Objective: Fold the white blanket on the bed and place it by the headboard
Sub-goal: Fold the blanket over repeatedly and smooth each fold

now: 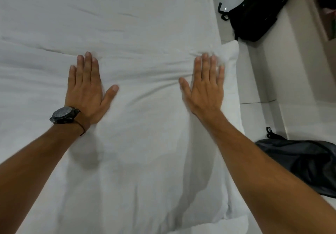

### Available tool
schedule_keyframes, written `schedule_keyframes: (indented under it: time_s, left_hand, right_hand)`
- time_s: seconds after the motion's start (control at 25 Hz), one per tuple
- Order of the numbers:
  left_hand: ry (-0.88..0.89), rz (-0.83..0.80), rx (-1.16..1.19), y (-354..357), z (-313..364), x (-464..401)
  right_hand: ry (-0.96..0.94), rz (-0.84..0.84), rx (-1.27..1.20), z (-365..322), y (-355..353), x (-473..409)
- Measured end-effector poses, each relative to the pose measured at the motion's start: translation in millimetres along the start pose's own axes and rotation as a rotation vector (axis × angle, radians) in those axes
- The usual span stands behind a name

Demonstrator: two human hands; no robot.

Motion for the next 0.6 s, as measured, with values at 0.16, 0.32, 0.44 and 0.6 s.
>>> schedule_keyframes:
  time_s: [0.16, 0.32, 0.44, 0.6]
  left_hand:
    - [0.045, -0.060, -0.008, 10, 2, 36]
    - [0.068, -0.202, -0.008, 29, 11, 105]
    - [0.036, -0.252, -0.011, 35, 7, 164]
    - [-0.020, -0.278, 0.017, 38, 1, 242]
  right_hand:
    - [0.114, -0.164, -0.059, 19, 10, 38]
    - [0.075, -0.295, -0.111, -14, 16, 116]
    - [0.081, -0.348, -0.175, -34, 13, 167]
    - [0.067, -0.347, -0.181, -58, 7, 224]
Point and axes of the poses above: each hand's wrist, its own x-axis away from the middle knuckle, its own y-axis out of the palm, z = x × y, the point moved 9 cm from there along -x, towards the middle knuckle, and after that the axes turned 6 degrees about -z, right-handed, at the moved point
